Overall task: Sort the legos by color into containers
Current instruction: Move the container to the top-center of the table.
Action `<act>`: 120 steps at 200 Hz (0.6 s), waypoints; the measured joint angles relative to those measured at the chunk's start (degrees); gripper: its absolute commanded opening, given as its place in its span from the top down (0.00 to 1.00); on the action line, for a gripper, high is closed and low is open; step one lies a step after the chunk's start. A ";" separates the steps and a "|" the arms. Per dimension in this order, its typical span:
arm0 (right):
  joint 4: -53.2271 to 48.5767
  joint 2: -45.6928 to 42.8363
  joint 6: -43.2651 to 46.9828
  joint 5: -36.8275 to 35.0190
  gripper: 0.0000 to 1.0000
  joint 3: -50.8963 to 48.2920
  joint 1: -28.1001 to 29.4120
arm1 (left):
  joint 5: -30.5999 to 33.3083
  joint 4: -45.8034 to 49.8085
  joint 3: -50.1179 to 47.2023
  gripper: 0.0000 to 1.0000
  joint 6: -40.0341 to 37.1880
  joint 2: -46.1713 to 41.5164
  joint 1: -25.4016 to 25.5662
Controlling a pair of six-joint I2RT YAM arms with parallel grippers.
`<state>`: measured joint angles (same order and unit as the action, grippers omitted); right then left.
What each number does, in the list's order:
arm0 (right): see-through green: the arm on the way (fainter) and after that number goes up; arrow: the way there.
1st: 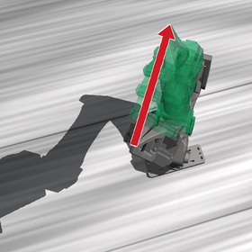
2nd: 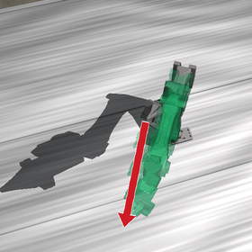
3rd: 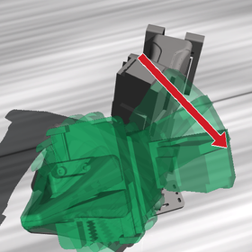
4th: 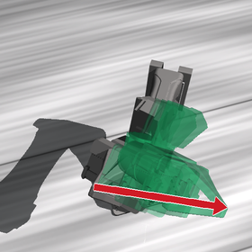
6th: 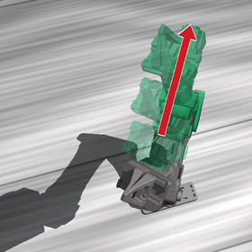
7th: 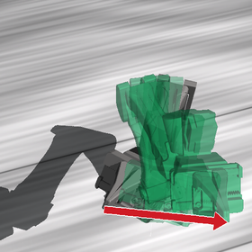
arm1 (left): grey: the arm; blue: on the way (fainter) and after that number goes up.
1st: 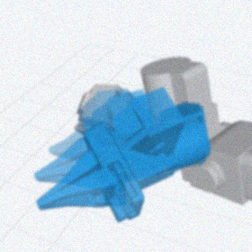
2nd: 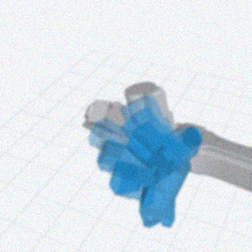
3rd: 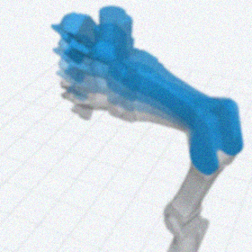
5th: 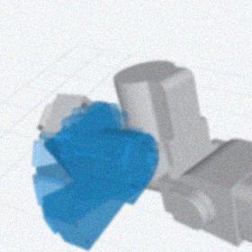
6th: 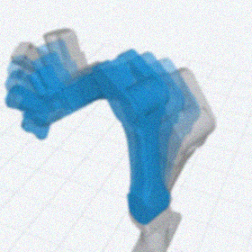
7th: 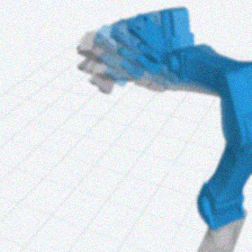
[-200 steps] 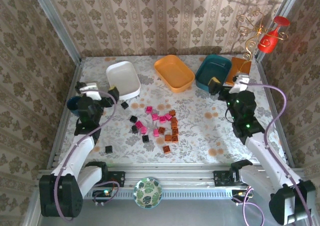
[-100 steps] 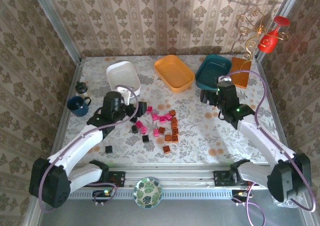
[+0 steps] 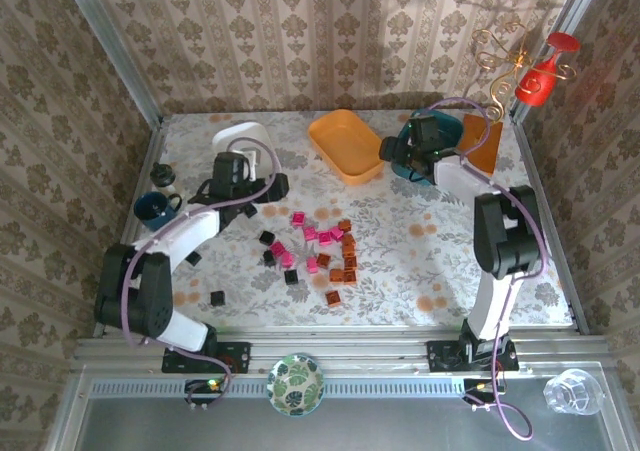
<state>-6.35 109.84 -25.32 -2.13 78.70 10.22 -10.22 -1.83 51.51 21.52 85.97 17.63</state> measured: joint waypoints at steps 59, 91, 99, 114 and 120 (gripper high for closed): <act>-0.35 14.73 -3.93 2.45 0.03 16.72 -1.40 | -4.61 -3.56 14.99 0.05 5.95 17.99 -5.88; -1.81 20.11 -4.07 3.23 0.02 24.06 -1.70 | -4.85 -2.40 23.85 0.03 5.92 25.42 -6.43; -2.23 20.96 -4.00 4.02 0.02 25.18 -1.84 | -5.07 -2.05 25.42 0.03 5.92 26.86 -6.47; -3.13 22.58 -3.41 5.99 0.02 27.45 -2.29 | -5.62 -0.92 28.68 0.01 5.90 29.73 -6.47; -3.56 23.47 -3.10 7.04 0.02 28.79 -2.51 | -5.79 -0.50 29.88 0.01 5.90 30.80 -6.47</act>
<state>-9.91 133.32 -28.42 4.91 107.48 7.70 -16.01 -2.33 81.38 27.42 116.77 11.16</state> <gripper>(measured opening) 0.979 0.981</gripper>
